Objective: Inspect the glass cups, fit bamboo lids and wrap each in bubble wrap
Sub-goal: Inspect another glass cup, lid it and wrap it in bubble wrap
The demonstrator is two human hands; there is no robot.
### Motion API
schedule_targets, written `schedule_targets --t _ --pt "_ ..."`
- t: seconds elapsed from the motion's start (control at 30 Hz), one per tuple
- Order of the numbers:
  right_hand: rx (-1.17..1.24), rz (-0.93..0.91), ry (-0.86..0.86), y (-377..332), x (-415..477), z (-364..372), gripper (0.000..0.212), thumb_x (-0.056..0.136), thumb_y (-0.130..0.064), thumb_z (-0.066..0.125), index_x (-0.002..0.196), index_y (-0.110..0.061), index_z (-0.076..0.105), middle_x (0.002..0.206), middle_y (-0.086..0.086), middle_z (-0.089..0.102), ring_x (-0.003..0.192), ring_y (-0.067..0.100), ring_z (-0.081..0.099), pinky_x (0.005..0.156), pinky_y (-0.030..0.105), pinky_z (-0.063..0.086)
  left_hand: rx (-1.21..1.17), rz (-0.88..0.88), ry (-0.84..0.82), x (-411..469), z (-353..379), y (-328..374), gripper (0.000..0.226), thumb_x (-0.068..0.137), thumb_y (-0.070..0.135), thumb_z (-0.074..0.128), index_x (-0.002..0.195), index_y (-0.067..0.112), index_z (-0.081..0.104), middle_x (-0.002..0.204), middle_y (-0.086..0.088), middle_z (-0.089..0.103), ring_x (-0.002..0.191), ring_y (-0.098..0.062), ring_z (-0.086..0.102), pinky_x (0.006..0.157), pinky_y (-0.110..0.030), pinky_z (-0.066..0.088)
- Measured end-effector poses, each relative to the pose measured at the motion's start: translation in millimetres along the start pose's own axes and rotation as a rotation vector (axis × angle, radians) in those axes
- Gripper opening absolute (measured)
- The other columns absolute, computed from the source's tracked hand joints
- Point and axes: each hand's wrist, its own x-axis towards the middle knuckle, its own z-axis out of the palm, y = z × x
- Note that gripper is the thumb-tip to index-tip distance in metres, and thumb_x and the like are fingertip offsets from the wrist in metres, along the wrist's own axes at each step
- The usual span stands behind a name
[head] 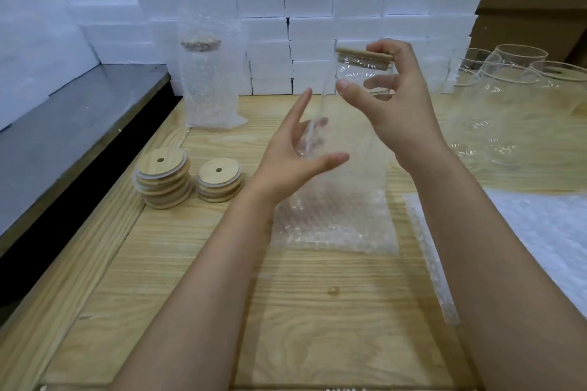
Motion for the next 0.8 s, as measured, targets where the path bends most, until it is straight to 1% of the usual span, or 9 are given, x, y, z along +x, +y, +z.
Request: schedule_targets --t 0.13,0.2,0.27,0.33,0.4,0.47,0.53,0.67,0.8 --pt "-0.020 -0.025 -0.093 4 -3 8 0.049 0.078 -0.035 0.077 0.116 -0.035 0.047 0.110 -0.025 0.049 0.098 0.004 0.051 0.083 0.024 0.045 -0.060 0.073 0.180 4 5 9 0.095 0.069 0.023 0.085 0.146 0.038 0.031 0.122 0.021 0.060 0.117 0.003 0.056 0.099 -0.024 0.047" --pt "-0.020 -0.015 -0.125 6 -4 12 0.049 0.079 -0.032 0.077 0.118 -0.034 0.047 0.109 -0.025 0.048 0.095 0.002 0.050 0.080 0.026 0.047 -0.087 0.092 0.230 6 7 11 0.098 0.068 0.025 0.085 0.147 0.036 0.029 0.126 0.001 0.061 0.118 -0.010 0.059 0.102 -0.038 0.048" --pt "-0.017 -0.026 -0.120 5 -4 14 0.048 0.079 -0.030 0.077 0.118 -0.032 0.049 0.106 -0.027 0.049 0.090 0.002 0.049 0.080 0.030 0.048 -0.062 0.081 0.188 7 3 11 0.109 0.062 0.034 0.087 0.150 0.039 0.021 0.139 -0.005 0.051 0.128 -0.010 0.051 0.106 -0.037 0.044" --pt "-0.029 -0.062 -0.096 4 -4 13 0.047 0.077 -0.031 0.078 0.116 -0.031 0.050 0.103 -0.028 0.051 0.088 0.001 0.048 0.082 0.029 0.047 -0.002 0.031 0.059 6 -6 7 0.126 0.054 0.043 0.087 0.152 0.038 0.008 0.150 0.011 0.036 0.130 0.011 0.036 0.106 -0.018 0.037" --pt "-0.031 -0.074 -0.079 2 -3 11 0.047 0.076 -0.034 0.078 0.114 -0.032 0.050 0.102 -0.028 0.051 0.089 0.003 0.048 0.082 0.029 0.047 0.058 -0.037 -0.081 3 -13 -1 0.132 0.048 0.042 0.088 0.154 0.032 0.009 0.149 0.019 0.033 0.132 0.015 0.031 0.104 -0.014 0.033" --pt "0.003 -0.057 -0.079 1 -2 8 0.046 0.076 -0.037 0.078 0.113 -0.034 0.050 0.103 -0.027 0.051 0.092 0.003 0.050 0.078 0.033 0.050 0.064 -0.096 -0.154 -3 -14 -12 0.113 0.045 0.034 0.091 0.143 0.031 0.034 0.136 0.017 0.052 0.129 0.002 0.046 0.099 -0.019 0.043" --pt "0.010 -0.059 -0.086 0 -2 8 0.046 0.075 -0.038 0.078 0.111 -0.036 0.050 0.102 -0.028 0.051 0.092 0.003 0.050 0.076 0.032 0.050 0.072 -0.140 -0.148 -6 -12 -17 0.085 0.047 0.027 0.092 0.119 0.039 0.049 0.110 0.022 0.067 0.112 0.000 0.061 0.089 -0.017 0.050" --pt "-0.032 -0.068 -0.112 2 -2 9 0.044 0.076 -0.033 0.077 0.111 -0.034 0.050 0.100 -0.028 0.051 0.090 0.001 0.049 0.080 0.030 0.048 -0.017 -0.109 -0.037 -3 -9 -15 0.066 0.056 0.023 0.087 0.114 0.028 0.057 0.102 0.009 0.073 0.099 -0.004 0.068 0.080 -0.017 0.052" --pt "-0.049 -0.035 -0.132 3 -4 12 0.044 0.078 -0.028 0.074 0.115 -0.034 0.051 0.098 -0.026 0.053 0.093 0.001 0.051 0.083 0.032 0.050 -0.071 -0.035 0.054 0 -4 -4 0.057 0.056 0.038 0.085 0.107 0.028 0.060 0.100 0.013 0.073 0.098 -0.006 0.068 0.082 -0.022 0.053"
